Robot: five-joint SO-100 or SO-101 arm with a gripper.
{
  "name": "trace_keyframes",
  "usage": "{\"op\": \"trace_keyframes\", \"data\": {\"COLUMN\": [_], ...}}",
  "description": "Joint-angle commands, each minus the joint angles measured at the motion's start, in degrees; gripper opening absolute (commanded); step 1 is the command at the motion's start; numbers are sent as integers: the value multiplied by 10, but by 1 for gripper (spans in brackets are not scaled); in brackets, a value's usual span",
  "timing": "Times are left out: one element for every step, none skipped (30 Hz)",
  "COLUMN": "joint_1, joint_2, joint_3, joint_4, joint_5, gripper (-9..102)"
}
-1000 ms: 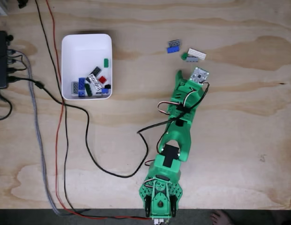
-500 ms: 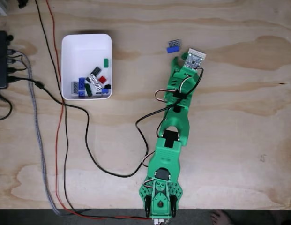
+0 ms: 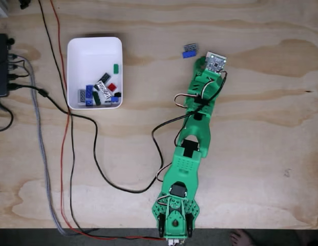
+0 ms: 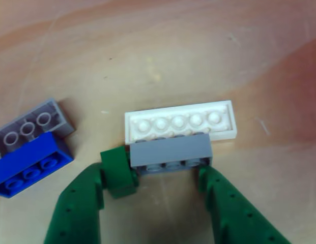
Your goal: Put all lego bricks in the bin.
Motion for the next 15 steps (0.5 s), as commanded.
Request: {"op": "trace_keyframes", "data": {"joint_1": [10, 7, 4, 0, -4, -8, -12, -16, -18, -21, -23, -25, -29, -33, -40], "joint_2": [6, 4, 4, 4, 4, 4, 4, 5, 6, 9, 12, 19, 29, 41, 62], "joint_3": [-50, -51, -51, -51, -49, -48, -46, -44, -41, -40, -34, -25, -13, 6, 36], "joint_4": [-13, -15, -13, -11, -11, -8, -8, -8, -7, -7, -6, -6, -6, -9, -21], "joint_5": [-7, -5, -5, -6, -5, -8, -10, -10, -9, -5, -5, -4, -2, -2, 4], "gripper": [17, 15, 13, 11, 8, 5, 2, 0, 0, 0, 0, 0, 0, 0, 0]}}
